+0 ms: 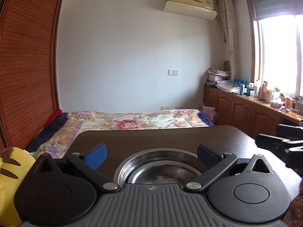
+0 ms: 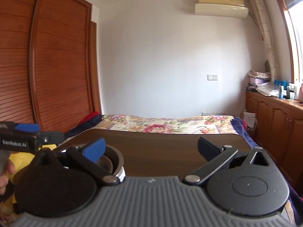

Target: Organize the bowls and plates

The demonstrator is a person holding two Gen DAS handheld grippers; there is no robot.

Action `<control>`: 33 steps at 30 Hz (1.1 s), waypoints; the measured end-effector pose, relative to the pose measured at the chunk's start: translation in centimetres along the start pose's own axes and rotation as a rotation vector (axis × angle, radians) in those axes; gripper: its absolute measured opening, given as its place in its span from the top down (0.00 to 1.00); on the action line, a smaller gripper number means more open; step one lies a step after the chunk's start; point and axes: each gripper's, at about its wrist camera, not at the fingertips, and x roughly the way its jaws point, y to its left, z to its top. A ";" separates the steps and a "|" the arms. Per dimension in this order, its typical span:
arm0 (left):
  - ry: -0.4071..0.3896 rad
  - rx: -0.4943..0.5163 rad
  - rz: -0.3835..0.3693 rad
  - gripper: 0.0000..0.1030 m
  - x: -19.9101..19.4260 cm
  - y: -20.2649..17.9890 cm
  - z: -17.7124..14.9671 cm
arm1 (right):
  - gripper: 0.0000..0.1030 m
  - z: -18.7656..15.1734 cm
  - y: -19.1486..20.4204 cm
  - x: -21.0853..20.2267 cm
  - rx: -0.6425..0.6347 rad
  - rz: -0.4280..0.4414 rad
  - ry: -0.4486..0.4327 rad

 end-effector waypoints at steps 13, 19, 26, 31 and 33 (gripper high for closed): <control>0.008 -0.003 -0.011 0.00 -1.1 -2.0 -2.3 | 0.00 -3.5 -0.5 -1.1 0.049 -0.100 0.009; 0.020 0.009 0.000 0.00 -1.6 -2.5 -4.3 | 0.00 -5.3 -0.9 -0.6 0.066 -0.126 0.039; 0.029 0.031 0.038 0.00 -1.1 -2.2 -5.9 | 0.00 -6.1 -0.6 -1.0 0.061 -0.148 0.045; 0.014 0.031 0.061 0.00 -1.0 -1.8 -6.6 | 0.00 -6.7 -0.3 -1.2 0.051 -0.158 0.034; 0.009 0.013 0.061 0.00 -1.1 -1.4 -6.7 | 0.00 -6.9 -0.4 -1.2 0.052 -0.152 0.034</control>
